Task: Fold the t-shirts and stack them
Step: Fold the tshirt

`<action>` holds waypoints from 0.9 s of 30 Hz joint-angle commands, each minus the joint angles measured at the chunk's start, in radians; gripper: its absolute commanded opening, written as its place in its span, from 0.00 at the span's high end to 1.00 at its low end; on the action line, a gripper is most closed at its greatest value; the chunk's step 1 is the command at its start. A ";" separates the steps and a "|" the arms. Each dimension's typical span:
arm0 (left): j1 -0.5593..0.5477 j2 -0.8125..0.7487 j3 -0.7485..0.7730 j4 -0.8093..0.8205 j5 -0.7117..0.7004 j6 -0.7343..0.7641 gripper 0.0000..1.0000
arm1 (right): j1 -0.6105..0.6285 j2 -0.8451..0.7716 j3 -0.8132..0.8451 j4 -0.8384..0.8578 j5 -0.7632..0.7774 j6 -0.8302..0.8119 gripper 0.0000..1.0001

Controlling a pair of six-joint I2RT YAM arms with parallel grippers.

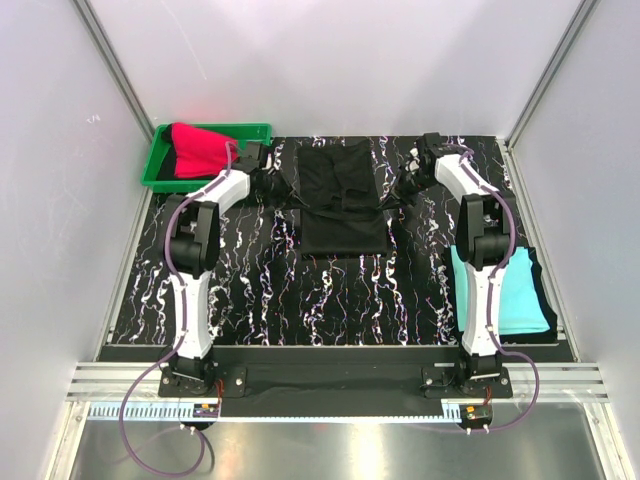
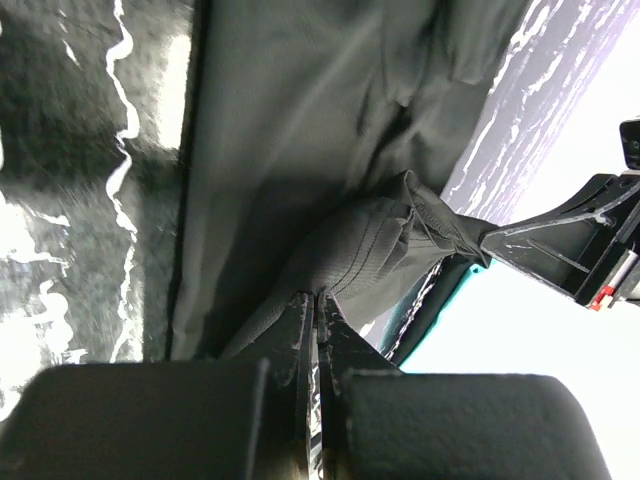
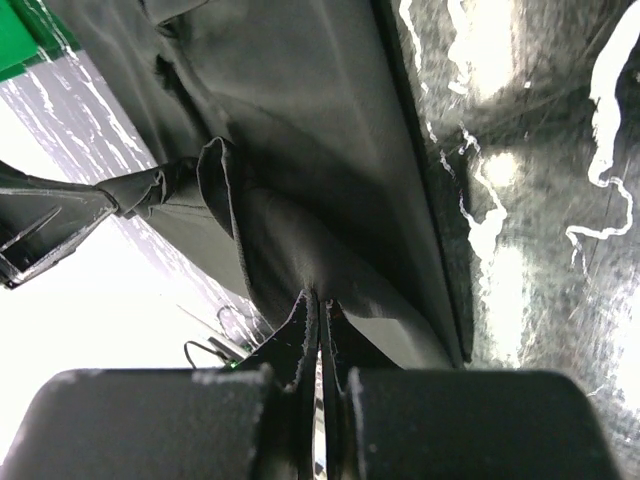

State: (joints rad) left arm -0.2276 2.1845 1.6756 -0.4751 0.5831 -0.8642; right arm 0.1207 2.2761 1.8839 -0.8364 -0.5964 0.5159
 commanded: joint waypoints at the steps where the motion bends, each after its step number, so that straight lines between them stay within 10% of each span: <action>1: 0.013 0.023 0.065 0.006 0.049 -0.004 1.00 | -0.010 0.017 0.076 -0.027 -0.043 -0.037 1.00; 27: 0.056 0.153 0.214 -0.026 0.063 -0.018 0.97 | -0.029 0.207 0.333 -0.052 -0.097 0.004 1.00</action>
State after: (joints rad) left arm -0.1867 2.3291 1.8400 -0.4870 0.6147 -0.8722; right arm 0.0998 2.4668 2.1540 -0.8722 -0.6521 0.5121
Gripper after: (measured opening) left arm 0.024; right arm 0.012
